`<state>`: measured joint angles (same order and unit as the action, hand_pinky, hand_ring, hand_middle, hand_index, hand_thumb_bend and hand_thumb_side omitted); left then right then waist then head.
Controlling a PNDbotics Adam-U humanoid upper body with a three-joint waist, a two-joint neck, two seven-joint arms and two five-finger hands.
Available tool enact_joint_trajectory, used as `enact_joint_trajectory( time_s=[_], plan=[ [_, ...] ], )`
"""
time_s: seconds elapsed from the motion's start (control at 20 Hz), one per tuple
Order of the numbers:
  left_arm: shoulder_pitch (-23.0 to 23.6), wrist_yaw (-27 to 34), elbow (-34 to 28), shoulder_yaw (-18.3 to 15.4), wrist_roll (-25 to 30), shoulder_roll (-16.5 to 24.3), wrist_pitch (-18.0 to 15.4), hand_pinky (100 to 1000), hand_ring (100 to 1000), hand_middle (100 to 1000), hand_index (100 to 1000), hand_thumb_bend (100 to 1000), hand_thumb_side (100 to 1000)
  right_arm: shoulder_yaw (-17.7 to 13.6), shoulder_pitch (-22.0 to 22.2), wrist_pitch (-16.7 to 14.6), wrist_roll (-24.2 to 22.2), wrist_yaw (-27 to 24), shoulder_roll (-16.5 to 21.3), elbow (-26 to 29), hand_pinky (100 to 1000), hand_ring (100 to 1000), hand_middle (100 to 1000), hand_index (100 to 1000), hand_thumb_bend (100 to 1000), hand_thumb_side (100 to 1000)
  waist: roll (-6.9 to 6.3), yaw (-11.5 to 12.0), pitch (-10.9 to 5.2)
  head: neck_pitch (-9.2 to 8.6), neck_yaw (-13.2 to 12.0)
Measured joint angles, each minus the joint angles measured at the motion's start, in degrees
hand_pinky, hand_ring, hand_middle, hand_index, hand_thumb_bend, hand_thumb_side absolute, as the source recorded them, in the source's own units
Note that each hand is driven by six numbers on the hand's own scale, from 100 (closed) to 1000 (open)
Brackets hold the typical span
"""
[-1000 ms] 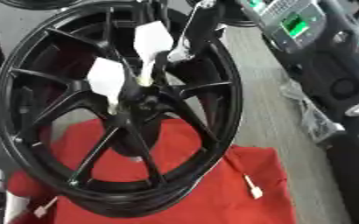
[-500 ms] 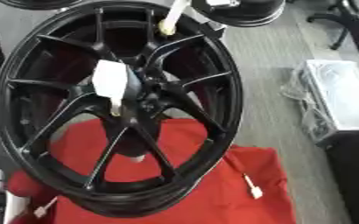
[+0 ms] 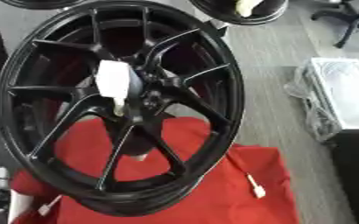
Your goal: Pull the pin out of the wheel hub.
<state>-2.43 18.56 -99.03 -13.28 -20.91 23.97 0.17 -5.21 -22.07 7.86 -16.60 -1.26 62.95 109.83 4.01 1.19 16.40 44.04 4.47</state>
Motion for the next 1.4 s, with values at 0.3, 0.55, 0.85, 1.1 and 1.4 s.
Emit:
enact_joint_trajectory(
  time_s=[0.3, 0.55, 0.85, 1.1, 1.4],
  plan=[
    [0.0, -0.1, -0.2, -0.4, -0.6, -0.4, -0.2, 828, 828, 816, 888, 210, 908, -8.7, 15.2, -0.5, 9.0, 1.2, -4.5, 2.7, 874, 818, 755, 866, 597, 232, -0.43, -0.4, 0.41, 0.0, -0.9],
    [0.0, -0.1, -0.2, -0.6, -0.8, -0.8, -0.2, 828, 828, 817, 889, 209, 908, -11.8, 18.6, -2.8, 12.8, 1.2, -10.4, 1.9, 898, 844, 838, 894, 546, 417, -0.97, -0.4, 0.56, -0.07, -1.0],
    [0.0, -0.1, -0.2, -0.7, -0.8, -0.9, -0.2, 829, 829, 817, 890, 210, 909, -13.2, 19.0, -2.8, 16.4, -0.3, -12.5, 0.3, 892, 830, 831, 885, 579, 373, -0.99, -0.3, 0.56, -0.07, -1.2],
    [0.1, -0.1, -0.2, -0.7, -0.8, -0.9, -0.2, 829, 829, 817, 889, 210, 909, -13.6, 18.9, -2.2, 18.2, -1.8, -12.9, -0.1, 875, 789, 775, 830, 574, 301, -0.99, -0.3, 0.56, -0.07, -1.2],
    [0.0, -0.1, -0.2, -0.6, -0.8, -0.9, -0.2, 830, 829, 817, 889, 211, 908, -13.3, 18.0, -3.8, 25.9, -10.7, -14.8, 0.4, 877, 746, 691, 753, 349, 195, -1.08, -0.2, 0.55, -0.07, -1.1]
  ],
)
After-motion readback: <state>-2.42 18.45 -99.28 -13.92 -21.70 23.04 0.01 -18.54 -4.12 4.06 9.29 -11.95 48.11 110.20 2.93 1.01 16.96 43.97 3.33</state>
